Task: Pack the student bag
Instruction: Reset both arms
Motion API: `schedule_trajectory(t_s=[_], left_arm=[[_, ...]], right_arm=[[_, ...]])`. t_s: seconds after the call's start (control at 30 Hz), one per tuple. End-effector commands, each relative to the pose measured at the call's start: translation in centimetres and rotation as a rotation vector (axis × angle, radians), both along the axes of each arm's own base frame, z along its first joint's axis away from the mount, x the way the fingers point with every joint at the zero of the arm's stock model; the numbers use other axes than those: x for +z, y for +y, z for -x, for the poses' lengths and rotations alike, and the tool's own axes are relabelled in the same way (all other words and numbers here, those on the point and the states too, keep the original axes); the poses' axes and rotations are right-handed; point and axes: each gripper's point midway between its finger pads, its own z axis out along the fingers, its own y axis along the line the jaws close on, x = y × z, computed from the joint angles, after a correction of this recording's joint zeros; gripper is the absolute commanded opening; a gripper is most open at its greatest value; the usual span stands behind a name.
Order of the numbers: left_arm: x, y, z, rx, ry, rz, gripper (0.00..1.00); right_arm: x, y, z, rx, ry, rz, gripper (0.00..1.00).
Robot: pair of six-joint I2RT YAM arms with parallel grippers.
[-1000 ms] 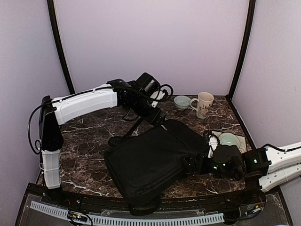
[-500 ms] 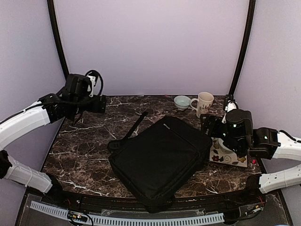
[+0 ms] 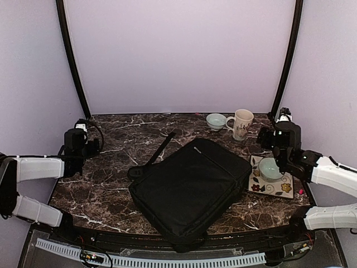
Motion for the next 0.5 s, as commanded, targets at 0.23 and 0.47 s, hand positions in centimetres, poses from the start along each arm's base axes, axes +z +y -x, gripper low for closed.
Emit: schedule_trajectory(t_s=[0.23,0.47], left_arm=[[-1.4,0.9,-3.1,-0.128,-0.182,0.06,0.99],[-2.9,1.4,-2.9,-0.119,-0.181,0.083,0.92]], right_arm=[[-1.8,-8.8,-0.8,-0.22,-0.117,0.069,0.9],[-4.4,-10.6,0.9,-0.208,-0.282,0.195,0.88]])
